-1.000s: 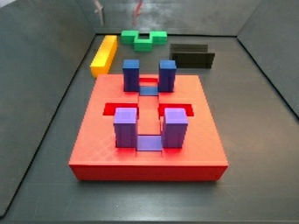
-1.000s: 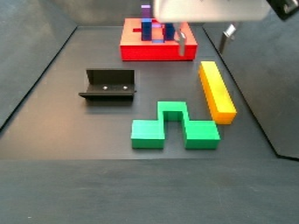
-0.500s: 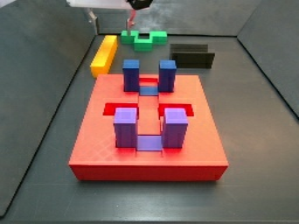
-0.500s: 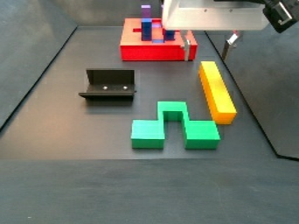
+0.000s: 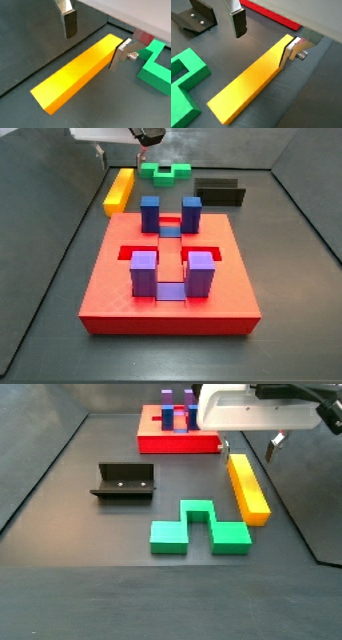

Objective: Pick up the yellow object. Move up. Move to above the board. Insert the yellow object.
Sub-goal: Pick up the yellow object.

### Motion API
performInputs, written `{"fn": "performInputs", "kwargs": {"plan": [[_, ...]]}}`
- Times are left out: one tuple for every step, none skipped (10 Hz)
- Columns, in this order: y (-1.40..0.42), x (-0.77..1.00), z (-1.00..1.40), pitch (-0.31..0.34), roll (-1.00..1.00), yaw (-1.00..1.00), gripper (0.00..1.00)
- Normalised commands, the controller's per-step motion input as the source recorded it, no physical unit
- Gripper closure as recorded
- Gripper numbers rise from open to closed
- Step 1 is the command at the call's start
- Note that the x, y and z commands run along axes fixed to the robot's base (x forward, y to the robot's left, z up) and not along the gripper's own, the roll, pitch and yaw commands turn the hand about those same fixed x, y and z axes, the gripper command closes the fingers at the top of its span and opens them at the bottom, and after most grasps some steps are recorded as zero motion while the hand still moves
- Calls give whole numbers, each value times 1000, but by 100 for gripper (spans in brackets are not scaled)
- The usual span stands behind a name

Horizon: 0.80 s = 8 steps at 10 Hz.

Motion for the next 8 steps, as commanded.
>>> {"fn": "performInputs", "kwargs": {"plan": [[-151, 0, -503, -173, 0, 74, 0], [-97, 0, -480, -166, 16, 89, 0], [-71, 0, -454, -147, 39, 97, 0], [-34, 0, -411, -129, 49, 94, 0], [23, 0, -243, -70, 53, 77, 0], [129, 0, -77, -30, 20, 0, 0], [63, 0, -91, -40, 0, 0, 0], [49, 0, -129, -49, 44, 0, 0]]}}
